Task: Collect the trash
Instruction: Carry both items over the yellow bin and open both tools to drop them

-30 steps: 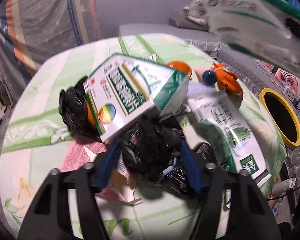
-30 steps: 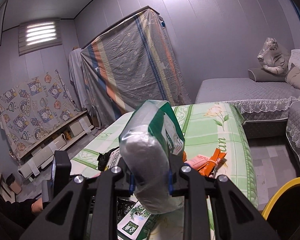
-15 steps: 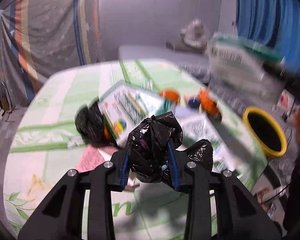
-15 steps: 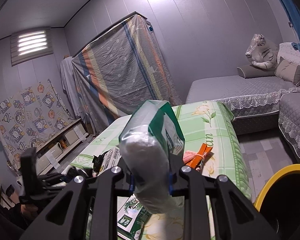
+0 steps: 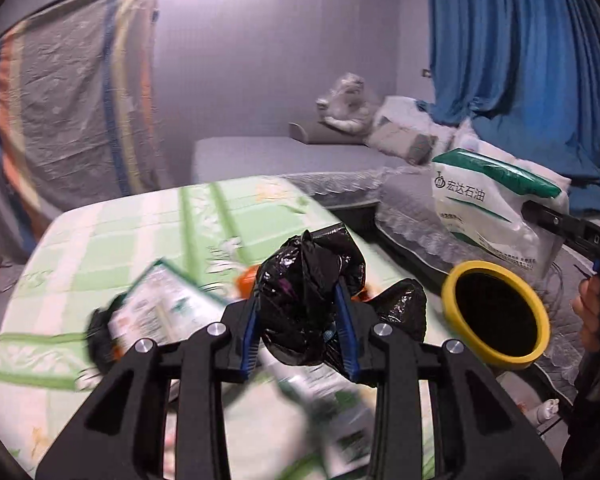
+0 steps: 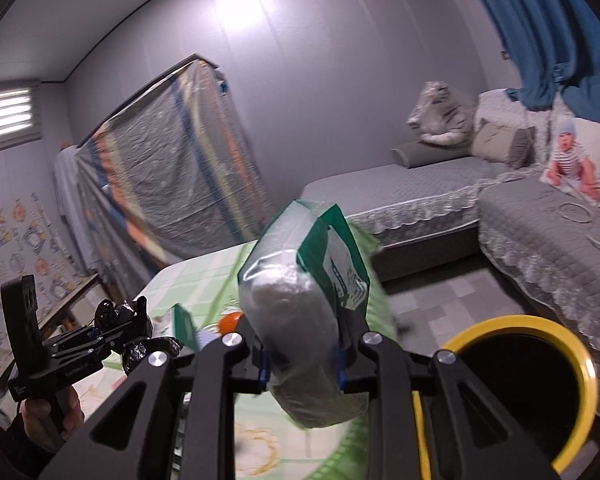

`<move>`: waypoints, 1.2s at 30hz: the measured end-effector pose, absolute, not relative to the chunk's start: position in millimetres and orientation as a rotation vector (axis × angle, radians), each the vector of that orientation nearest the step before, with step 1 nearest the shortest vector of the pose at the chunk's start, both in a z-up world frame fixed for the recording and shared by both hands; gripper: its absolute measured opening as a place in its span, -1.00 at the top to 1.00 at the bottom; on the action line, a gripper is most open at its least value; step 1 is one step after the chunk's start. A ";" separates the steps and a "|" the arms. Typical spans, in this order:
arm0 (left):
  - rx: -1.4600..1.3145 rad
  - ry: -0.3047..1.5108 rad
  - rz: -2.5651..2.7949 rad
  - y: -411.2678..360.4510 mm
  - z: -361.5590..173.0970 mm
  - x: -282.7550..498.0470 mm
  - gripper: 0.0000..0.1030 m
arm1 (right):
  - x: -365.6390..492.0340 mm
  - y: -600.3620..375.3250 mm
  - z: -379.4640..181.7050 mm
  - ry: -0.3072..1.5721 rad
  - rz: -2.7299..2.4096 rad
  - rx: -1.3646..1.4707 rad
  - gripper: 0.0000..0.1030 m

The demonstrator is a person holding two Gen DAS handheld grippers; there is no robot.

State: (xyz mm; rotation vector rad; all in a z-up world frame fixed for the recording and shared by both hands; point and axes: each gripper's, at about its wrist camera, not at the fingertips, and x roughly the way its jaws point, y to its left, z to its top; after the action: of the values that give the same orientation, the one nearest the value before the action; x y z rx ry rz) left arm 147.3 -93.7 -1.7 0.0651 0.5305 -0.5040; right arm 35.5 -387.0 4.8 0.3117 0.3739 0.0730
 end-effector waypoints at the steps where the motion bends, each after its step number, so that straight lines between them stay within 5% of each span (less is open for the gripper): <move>1: 0.074 0.537 -0.524 -107.3 -2.2 150.6 0.38 | 30.5 -397.7 4.3 0.370 0.040 0.319 0.59; 21: 0.176 0.655 -0.807 -337.5 -44.8 167.4 0.38 | -10.0 -520.3 -73.1 0.474 -0.341 0.451 0.58; 34: 0.236 0.749 -0.846 -397.8 -78.7 168.4 0.35 | 1.8 -550.9 -104.1 0.555 -0.404 0.548 0.56; 36: 0.233 0.742 -0.841 -397.8 -78.1 168.3 0.19 | 2.6 -553.3 -102.4 0.553 -0.415 0.546 0.50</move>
State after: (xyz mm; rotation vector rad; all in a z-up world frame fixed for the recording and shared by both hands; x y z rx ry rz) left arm 168.3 -397.8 -78.1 0.2334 0.7419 -0.8408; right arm 2.6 -553.3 -102.4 0.5455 0.5525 -0.4153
